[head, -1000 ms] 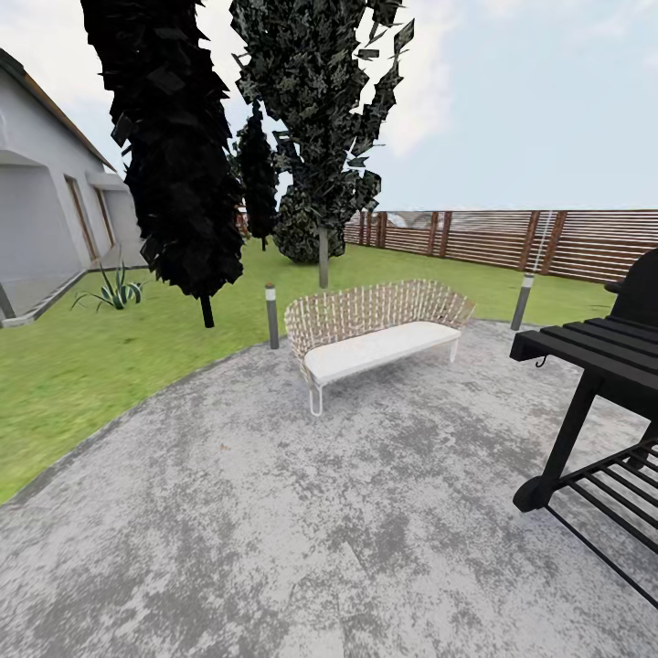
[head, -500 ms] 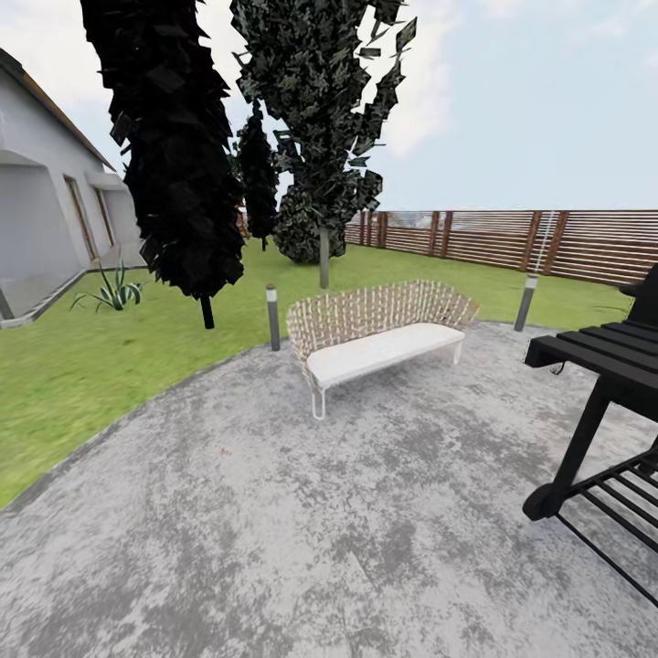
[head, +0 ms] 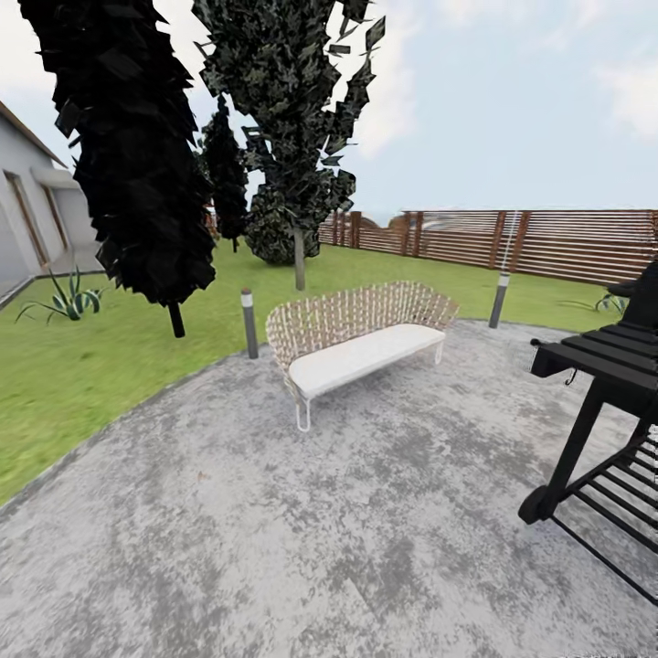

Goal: Pick up the pesticide atomizer in the garden and spray insectifuge to fully cover both potted plants in the garden.

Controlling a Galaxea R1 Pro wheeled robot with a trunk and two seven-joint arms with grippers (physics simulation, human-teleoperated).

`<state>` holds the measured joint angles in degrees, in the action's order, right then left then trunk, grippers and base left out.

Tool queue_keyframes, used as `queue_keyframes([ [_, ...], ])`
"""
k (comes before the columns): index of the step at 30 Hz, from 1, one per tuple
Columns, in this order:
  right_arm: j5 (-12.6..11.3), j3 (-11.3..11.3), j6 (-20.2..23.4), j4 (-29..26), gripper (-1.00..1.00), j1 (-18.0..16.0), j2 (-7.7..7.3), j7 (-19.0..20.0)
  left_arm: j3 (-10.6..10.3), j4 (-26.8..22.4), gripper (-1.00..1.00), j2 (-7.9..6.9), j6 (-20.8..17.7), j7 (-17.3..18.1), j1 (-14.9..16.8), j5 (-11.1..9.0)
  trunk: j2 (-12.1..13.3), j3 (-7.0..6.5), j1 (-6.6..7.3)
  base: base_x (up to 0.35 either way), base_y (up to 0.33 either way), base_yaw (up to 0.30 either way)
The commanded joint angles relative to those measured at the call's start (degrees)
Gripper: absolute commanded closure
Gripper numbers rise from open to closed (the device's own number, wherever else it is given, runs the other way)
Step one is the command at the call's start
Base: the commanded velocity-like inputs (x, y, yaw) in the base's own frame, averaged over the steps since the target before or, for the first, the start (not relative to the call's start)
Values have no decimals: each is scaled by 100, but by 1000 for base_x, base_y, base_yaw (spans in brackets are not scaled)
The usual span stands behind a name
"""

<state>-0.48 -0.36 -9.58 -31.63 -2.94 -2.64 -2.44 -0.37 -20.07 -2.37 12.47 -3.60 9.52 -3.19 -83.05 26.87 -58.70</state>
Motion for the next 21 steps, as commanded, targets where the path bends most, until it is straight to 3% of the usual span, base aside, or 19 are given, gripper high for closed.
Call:
queue_keyframes([
  [1, -5, 0, -18, 5, -100, -4, 1, -11, -7, 3, -100, -1, 18, -3, 2, -33, -3, 6, -2, 249, 257, -295],
  [8, -14, 0, -18, 7, -100, -4, 1, -11, -7, 3, -100, -4, 18, 0, 3, -33, -3, 6, -2, 156, 304, -296],
  [21, -20, 0, -12, 5, -100, -4, 1, -11, -1, 3, -100, -1, 27, 0, 3, -33, -3, 6, -2, 24, 330, -296],
])
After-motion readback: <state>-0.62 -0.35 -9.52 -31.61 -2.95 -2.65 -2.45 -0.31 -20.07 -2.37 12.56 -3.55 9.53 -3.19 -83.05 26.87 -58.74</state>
